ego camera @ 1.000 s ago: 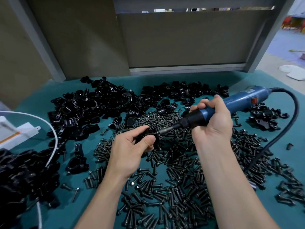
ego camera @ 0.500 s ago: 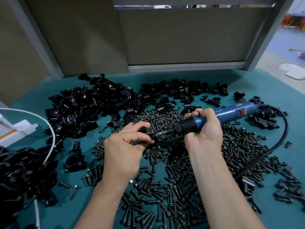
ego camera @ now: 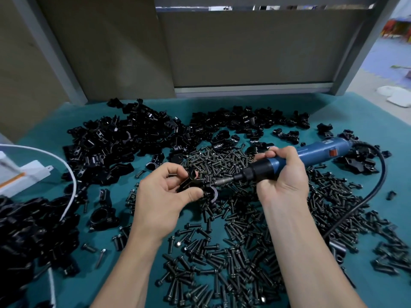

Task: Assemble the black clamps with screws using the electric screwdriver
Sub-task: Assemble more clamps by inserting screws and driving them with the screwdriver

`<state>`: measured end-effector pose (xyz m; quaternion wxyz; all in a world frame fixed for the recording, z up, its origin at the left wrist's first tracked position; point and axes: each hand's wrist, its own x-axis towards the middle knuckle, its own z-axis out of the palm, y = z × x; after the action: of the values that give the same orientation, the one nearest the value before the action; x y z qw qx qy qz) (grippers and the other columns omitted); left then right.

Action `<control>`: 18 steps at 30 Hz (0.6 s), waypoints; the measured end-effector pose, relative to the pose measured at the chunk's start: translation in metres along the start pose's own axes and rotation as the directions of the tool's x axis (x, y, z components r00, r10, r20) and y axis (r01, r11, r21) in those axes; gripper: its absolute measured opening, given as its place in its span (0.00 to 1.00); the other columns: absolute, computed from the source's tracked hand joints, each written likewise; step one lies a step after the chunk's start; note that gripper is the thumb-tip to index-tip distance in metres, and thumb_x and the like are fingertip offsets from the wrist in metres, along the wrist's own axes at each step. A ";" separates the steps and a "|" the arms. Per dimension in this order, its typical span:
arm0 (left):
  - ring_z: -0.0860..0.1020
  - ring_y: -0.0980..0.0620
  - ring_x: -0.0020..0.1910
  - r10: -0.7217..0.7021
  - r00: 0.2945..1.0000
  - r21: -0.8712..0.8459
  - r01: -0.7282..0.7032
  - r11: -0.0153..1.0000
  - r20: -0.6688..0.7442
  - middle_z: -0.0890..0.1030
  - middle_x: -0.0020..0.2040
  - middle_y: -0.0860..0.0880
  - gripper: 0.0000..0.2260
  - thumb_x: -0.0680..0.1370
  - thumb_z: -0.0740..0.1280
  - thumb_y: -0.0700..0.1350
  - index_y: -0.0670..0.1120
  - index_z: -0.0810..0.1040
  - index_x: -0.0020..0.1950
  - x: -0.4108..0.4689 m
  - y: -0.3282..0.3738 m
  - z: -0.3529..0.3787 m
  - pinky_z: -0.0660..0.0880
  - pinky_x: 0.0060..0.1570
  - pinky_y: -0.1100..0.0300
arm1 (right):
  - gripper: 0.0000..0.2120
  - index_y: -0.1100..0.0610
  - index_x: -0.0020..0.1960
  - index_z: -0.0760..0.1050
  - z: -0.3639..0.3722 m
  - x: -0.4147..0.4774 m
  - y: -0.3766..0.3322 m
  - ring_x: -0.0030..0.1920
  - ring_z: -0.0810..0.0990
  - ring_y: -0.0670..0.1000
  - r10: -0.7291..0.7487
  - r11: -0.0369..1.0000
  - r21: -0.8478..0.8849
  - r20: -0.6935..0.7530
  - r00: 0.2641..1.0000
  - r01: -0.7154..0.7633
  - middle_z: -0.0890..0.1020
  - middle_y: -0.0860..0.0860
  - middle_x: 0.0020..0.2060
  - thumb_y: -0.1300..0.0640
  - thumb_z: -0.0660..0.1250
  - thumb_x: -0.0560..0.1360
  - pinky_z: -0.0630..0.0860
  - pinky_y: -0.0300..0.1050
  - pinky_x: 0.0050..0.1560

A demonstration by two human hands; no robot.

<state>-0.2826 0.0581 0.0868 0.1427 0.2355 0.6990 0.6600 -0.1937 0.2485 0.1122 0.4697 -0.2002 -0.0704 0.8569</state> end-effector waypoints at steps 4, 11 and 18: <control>0.87 0.51 0.39 -0.041 0.999 -0.080 0.042 0.996 0.010 0.89 0.42 0.47 0.15 0.63 0.80 0.44 0.57 0.80 0.43 0.000 -0.001 0.003 0.79 0.39 0.66 | 0.12 0.59 0.52 0.69 0.000 0.000 -0.003 0.29 0.74 0.48 0.007 1.000 -0.018 0.018 1.000 -0.006 0.76 0.53 0.35 0.74 0.61 0.75 0.77 0.44 0.34; 0.86 0.48 0.35 -0.131 0.989 -0.101 0.138 0.985 0.075 0.88 0.41 0.42 0.17 0.63 0.80 0.45 0.52 0.83 0.50 0.003 -0.002 0.002 0.81 0.32 0.61 | 0.13 0.59 0.53 0.69 -0.001 0.000 -0.004 0.29 0.74 0.48 0.015 1.000 0.011 0.035 0.999 -0.015 0.76 0.53 0.35 0.74 0.60 0.75 0.76 0.44 0.35; 0.77 0.50 0.28 -0.135 0.990 -0.104 0.139 0.985 0.043 0.86 0.34 0.42 0.16 0.64 0.79 0.48 0.58 0.88 0.51 0.002 -0.001 0.003 0.72 0.24 0.64 | 0.14 0.58 0.55 0.68 -0.001 0.000 -0.002 0.30 0.73 0.48 -0.011 1.000 0.006 0.050 0.999 0.010 0.75 0.53 0.34 0.74 0.59 0.75 0.76 0.44 0.36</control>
<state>-0.2828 0.0616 0.0862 0.2126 0.1904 0.6745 0.6808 -0.1916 0.2494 0.1122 0.4728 -0.1771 -0.0806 0.8594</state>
